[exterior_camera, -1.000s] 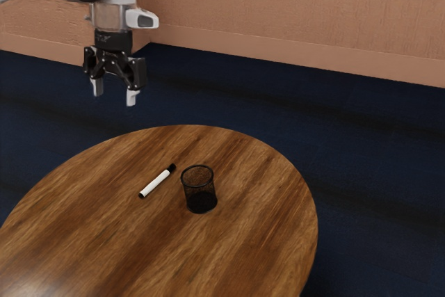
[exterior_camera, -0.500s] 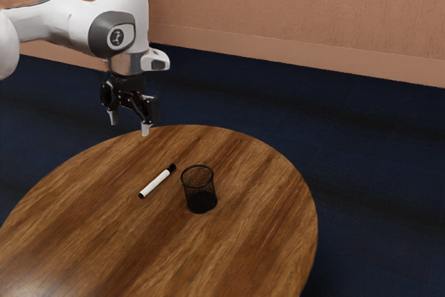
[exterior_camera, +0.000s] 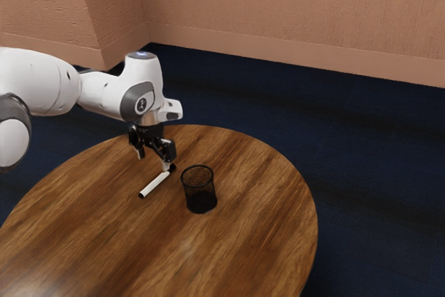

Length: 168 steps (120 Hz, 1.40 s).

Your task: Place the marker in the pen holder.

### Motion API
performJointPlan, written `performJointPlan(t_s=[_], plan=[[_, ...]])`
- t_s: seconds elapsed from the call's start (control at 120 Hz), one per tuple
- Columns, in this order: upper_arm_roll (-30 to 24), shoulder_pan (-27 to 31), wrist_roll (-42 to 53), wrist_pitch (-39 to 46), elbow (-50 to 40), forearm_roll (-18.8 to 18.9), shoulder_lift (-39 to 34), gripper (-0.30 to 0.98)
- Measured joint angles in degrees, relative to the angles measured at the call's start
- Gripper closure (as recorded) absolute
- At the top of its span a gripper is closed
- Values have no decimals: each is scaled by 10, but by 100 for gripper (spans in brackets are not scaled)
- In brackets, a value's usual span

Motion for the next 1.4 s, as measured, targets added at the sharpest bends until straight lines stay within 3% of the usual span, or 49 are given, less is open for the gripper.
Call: performJointPlan(t_s=[0.508, 0.858, 1.4], plan=[[1, 0, 54, -4, 53, -12, 76, 0], [1, 0, 72, -6, 53, -19, 72, 34], [1, 0, 85, -11, 56, -18, 74, 55]])
